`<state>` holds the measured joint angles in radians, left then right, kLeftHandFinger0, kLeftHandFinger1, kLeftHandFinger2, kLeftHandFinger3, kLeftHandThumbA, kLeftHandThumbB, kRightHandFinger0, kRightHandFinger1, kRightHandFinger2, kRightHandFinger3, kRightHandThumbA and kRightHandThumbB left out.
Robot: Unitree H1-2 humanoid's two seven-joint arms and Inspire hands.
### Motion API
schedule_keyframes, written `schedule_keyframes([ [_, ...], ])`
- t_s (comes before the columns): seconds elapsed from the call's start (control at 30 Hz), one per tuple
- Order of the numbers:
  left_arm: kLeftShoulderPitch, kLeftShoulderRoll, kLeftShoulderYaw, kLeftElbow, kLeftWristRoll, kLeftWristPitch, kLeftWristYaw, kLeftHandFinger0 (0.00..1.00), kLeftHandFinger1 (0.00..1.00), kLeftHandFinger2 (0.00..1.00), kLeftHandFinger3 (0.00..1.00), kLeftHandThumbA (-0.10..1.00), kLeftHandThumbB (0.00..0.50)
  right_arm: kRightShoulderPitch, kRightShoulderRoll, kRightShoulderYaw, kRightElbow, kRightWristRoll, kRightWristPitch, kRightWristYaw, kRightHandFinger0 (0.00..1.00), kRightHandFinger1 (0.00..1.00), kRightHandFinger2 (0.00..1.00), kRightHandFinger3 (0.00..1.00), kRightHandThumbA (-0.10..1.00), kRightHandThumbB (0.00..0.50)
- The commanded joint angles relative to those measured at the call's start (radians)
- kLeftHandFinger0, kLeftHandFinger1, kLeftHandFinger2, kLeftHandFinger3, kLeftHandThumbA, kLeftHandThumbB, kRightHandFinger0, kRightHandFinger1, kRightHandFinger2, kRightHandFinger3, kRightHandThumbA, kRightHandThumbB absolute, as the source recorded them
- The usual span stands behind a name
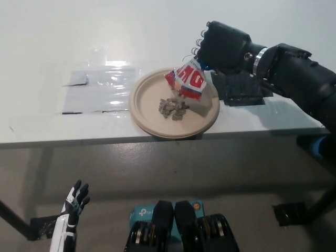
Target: The robot picks up a small bag of sunflower seeds on the right hand side and take it to the empty plate on the left hand side then pours some sunflower seeds on to the plate.
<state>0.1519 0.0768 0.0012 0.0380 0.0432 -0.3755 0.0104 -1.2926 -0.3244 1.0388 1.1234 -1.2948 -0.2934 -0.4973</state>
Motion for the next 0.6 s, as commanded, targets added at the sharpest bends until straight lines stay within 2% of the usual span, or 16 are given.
schedule_keyframes([
  [0.0,0.002,0.003,-0.007,-0.021,-0.014,-0.026,-0.017,1.00,1.00,1.00,1.00,1.00,0.159,-0.068,-0.001,-0.085,0.000,0.071,0.048,-0.029,0.00,0.00,0.29,0.19,-0.10,0.341],
  [0.07,0.001,0.004,-0.006,-0.018,-0.012,-0.033,-0.016,1.00,1.00,1.00,1.00,1.00,0.155,-0.052,0.004,-0.132,0.008,0.104,0.036,-0.022,0.00,0.00,0.32,0.16,-0.10,0.348],
  [0.1,0.003,0.003,-0.006,-0.021,-0.012,-0.028,-0.015,1.00,1.00,1.00,1.00,1.00,0.157,-0.041,0.008,-0.151,0.018,0.116,0.031,-0.037,0.00,0.00,0.36,0.11,-0.10,0.347],
  [0.13,0.007,0.002,-0.006,-0.024,-0.010,-0.024,-0.013,1.00,1.00,1.00,1.00,1.00,0.159,-0.024,0.010,-0.183,0.026,0.143,0.011,-0.039,0.00,0.03,0.46,0.07,-0.10,0.328],
  [0.17,0.007,0.002,-0.006,-0.024,-0.006,-0.026,-0.011,1.00,1.00,1.00,1.00,1.00,0.155,-0.015,0.013,-0.200,0.031,0.155,0.010,-0.033,0.00,0.03,0.50,0.05,-0.10,0.313],
  [0.2,0.006,0.002,-0.005,-0.025,-0.005,-0.025,-0.011,1.00,1.00,1.00,1.00,1.00,0.155,0.002,0.017,-0.230,0.035,0.180,0.013,-0.018,0.00,0.05,0.54,0.09,-0.10,0.293],
  [0.23,0.006,0.002,-0.004,-0.024,-0.007,-0.025,-0.011,1.00,1.00,1.00,1.00,1.00,0.155,0.008,0.019,-0.241,0.037,0.184,0.016,-0.011,0.00,0.05,0.55,0.11,-0.10,0.296],
  [0.3,0.005,0.002,-0.003,-0.024,-0.002,-0.025,-0.009,1.00,1.00,1.00,1.00,1.00,0.150,0.030,0.026,-0.288,0.047,0.215,0.010,-0.007,0.00,0.00,0.49,0.08,-0.10,0.310],
  [0.4,0.007,0.004,-0.003,-0.033,-0.015,-0.015,-0.014,1.00,1.00,1.00,1.00,1.00,0.156,0.058,0.034,-0.342,0.065,0.251,0.011,-0.025,0.00,0.00,0.49,0.03,-0.10,0.295],
  [0.43,0.009,0.003,-0.003,-0.033,-0.014,-0.017,-0.013,1.00,1.00,1.00,1.00,1.00,0.144,0.070,0.038,-0.360,0.076,0.260,0.017,-0.032,0.00,0.00,0.51,0.03,-0.10,0.275],
  [0.5,0.015,0.001,-0.003,-0.027,-0.010,-0.025,-0.011,1.00,1.00,1.00,1.00,1.00,0.139,0.089,0.041,-0.384,0.084,0.276,0.020,-0.023,0.00,0.09,0.67,0.06,-0.10,0.237],
  [0.57,0.011,0.000,0.000,-0.023,-0.002,-0.029,-0.004,1.00,1.00,1.00,1.00,1.00,0.134,0.090,0.050,-0.404,0.103,0.292,0.020,-0.024,0.00,0.18,0.76,0.10,-0.10,0.231],
])
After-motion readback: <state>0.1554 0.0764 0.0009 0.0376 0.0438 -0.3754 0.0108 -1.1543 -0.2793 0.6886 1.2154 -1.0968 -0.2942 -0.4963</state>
